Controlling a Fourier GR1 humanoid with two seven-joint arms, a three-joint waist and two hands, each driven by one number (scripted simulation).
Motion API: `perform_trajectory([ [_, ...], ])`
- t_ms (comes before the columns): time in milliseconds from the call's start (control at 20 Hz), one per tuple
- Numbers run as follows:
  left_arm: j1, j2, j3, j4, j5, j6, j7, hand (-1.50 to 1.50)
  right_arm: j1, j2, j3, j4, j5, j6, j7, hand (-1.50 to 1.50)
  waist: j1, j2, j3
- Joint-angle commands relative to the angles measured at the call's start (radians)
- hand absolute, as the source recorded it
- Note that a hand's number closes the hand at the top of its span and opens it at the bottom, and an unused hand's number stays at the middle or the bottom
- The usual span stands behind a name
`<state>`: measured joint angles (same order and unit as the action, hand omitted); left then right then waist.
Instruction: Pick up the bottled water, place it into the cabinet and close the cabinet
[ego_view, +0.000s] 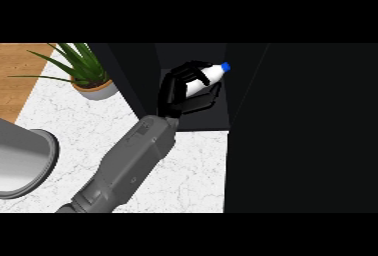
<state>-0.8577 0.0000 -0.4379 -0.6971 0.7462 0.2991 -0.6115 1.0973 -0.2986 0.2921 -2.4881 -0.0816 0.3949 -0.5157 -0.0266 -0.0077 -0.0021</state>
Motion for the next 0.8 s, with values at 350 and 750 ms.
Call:
perform_trajectory([
  [350,0.447,0.050,-0.227,-0.472,0.002,0.006,0.050,-1.50,0.086,0.001,0.035,-0.166,0.059,-0.061,0.041,-1.50,0.047,-0.009,0.001],
  [750,0.790,0.282,-0.256,-0.789,-0.004,0.013,-0.001,-1.50,0.089,-0.082,0.041,-0.170,0.089,-0.027,0.035,-1.50,0.065,-0.006,0.000],
])
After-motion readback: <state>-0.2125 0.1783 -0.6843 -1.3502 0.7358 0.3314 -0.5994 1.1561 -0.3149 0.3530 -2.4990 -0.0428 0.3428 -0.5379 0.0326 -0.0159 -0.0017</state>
